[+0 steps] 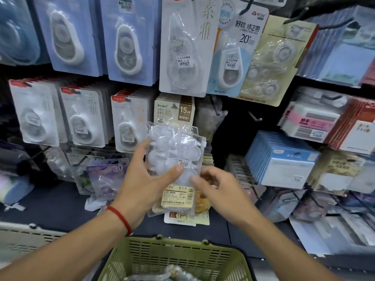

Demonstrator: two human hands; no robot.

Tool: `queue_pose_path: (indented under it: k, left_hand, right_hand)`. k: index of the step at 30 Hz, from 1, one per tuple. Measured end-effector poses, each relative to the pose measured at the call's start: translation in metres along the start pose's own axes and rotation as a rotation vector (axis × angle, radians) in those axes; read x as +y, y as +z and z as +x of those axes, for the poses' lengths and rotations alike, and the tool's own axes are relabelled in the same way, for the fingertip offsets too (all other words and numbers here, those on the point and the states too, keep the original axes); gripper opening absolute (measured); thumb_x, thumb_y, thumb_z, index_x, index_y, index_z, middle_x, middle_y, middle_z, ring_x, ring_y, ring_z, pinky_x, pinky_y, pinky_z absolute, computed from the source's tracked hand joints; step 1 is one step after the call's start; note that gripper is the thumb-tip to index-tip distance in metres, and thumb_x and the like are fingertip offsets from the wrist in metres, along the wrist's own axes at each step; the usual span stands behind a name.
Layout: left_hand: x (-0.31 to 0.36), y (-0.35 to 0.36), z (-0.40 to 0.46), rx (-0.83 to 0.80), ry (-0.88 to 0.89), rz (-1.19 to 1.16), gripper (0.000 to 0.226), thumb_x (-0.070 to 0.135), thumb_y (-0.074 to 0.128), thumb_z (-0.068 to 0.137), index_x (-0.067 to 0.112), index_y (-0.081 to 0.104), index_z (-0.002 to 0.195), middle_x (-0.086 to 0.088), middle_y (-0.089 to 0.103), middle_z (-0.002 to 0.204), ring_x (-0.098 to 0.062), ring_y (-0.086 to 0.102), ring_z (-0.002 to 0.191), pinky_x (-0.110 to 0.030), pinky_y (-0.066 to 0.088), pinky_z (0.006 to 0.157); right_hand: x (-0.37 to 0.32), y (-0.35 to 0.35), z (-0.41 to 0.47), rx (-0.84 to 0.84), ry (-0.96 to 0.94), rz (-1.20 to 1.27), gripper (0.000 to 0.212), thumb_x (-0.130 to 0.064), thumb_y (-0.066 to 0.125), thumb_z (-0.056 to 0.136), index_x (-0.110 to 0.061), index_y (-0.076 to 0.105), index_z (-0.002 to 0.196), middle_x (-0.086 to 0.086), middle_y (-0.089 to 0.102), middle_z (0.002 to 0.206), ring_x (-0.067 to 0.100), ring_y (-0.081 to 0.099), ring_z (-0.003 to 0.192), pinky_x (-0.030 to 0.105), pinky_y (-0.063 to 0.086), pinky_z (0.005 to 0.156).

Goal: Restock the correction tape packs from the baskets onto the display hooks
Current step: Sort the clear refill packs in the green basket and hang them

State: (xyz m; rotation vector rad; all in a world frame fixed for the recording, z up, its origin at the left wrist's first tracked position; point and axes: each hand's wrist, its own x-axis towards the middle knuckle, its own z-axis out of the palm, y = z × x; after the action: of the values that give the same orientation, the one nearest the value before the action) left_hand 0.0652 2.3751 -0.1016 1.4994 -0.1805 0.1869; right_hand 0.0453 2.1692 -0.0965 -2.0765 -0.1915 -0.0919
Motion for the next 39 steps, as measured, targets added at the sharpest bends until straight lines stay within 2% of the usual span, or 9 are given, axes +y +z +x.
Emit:
queue_pose_path:
  k: [3,9,11,16,21,27,31,36,39]
  left_hand:
    - [-0.001,0.005,0.0,-0.032,-0.021,-0.056,0.07,0.031,0.094,0.065,0.062,0.056,0.114,0.019,0.075,0.115,-0.005,0.074,0.104,-0.019,0.06,0.079]
    - [0.008,0.002,0.005,-0.039,-0.095,-0.206,0.093,0.04,0.089,0.067,0.037,0.044,0.148,-0.004,0.07,0.135,-0.024,0.069,0.123,-0.054,0.055,0.104]
    - [0.008,0.0,0.006,-0.043,-0.096,-0.211,0.087,0.038,0.088,0.069,0.034,0.047,0.145,-0.005,0.074,0.129,-0.027,0.071,0.119,-0.059,0.054,0.104]
    - [0.009,-0.005,0.009,0.012,-0.096,-0.213,0.093,0.043,0.088,0.06,0.039,0.047,0.144,-0.006,0.07,0.133,-0.031,0.068,0.123,-0.059,0.052,0.106]
    - [0.008,-0.008,0.012,0.022,-0.083,-0.207,0.099,0.041,0.087,0.063,0.038,0.042,0.151,-0.007,0.063,0.144,-0.034,0.061,0.131,-0.061,0.049,0.109]
    - [0.009,-0.01,0.013,0.032,-0.087,-0.222,0.103,0.044,0.09,0.059,0.037,0.044,0.15,-0.008,0.061,0.147,-0.038,0.059,0.132,-0.065,0.047,0.108]
    - [0.008,-0.011,0.014,0.047,-0.077,-0.208,0.099,0.044,0.089,0.062,0.037,0.044,0.15,-0.007,0.057,0.151,-0.039,0.055,0.137,-0.067,0.045,0.11]
    - [0.007,-0.013,0.015,0.05,-0.056,-0.198,0.095,0.039,0.087,0.068,0.035,0.043,0.152,-0.006,0.056,0.152,-0.036,0.055,0.138,-0.061,0.045,0.113]
    - [0.007,-0.013,0.016,0.048,-0.042,-0.197,0.095,0.037,0.087,0.07,0.035,0.042,0.153,-0.005,0.057,0.151,-0.035,0.055,0.138,-0.06,0.045,0.113]
  right_hand:
    - [-0.002,0.011,-0.001,0.009,-0.024,0.121,0.03,-0.064,0.071,0.082,-0.042,0.073,0.103,-0.01,0.078,0.101,0.012,0.074,0.093,0.038,0.062,0.083]
    - [-0.006,0.005,-0.003,0.104,-0.023,0.342,0.024,-0.043,0.075,0.092,-0.029,0.072,0.111,0.0,0.08,0.11,0.02,0.078,0.1,0.045,0.065,0.083]
    - [-0.009,0.003,-0.003,0.147,-0.034,0.388,0.022,-0.042,0.072,0.092,-0.026,0.069,0.107,0.005,0.08,0.106,0.024,0.078,0.096,0.04,0.064,0.077]
    - [-0.013,-0.019,0.003,0.341,-0.021,0.439,0.021,-0.03,0.069,0.093,-0.014,0.065,0.106,0.02,0.076,0.102,0.043,0.073,0.096,0.059,0.059,0.08]
    - [-0.009,-0.034,0.002,0.343,-0.012,0.473,0.01,-0.019,0.067,0.101,-0.015,0.071,0.11,0.013,0.081,0.096,0.03,0.079,0.087,0.043,0.064,0.072]
    - [-0.012,-0.036,0.001,0.29,-0.043,0.554,0.02,-0.021,0.064,0.088,-0.025,0.079,0.101,0.009,0.081,0.097,0.019,0.077,0.082,0.029,0.061,0.063]
    - [-0.014,-0.035,-0.001,0.304,-0.059,0.594,0.024,-0.015,0.063,0.092,-0.01,0.074,0.113,0.009,0.081,0.095,0.017,0.077,0.079,0.025,0.058,0.06]
    - [-0.017,-0.035,-0.003,0.32,-0.046,0.568,0.019,-0.005,0.059,0.101,-0.007,0.073,0.114,0.009,0.081,0.094,0.017,0.076,0.078,0.023,0.057,0.06]
    - [-0.019,-0.035,-0.003,0.311,-0.06,0.617,0.02,-0.013,0.064,0.095,-0.009,0.075,0.112,0.01,0.081,0.096,0.017,0.077,0.079,0.023,0.057,0.06]
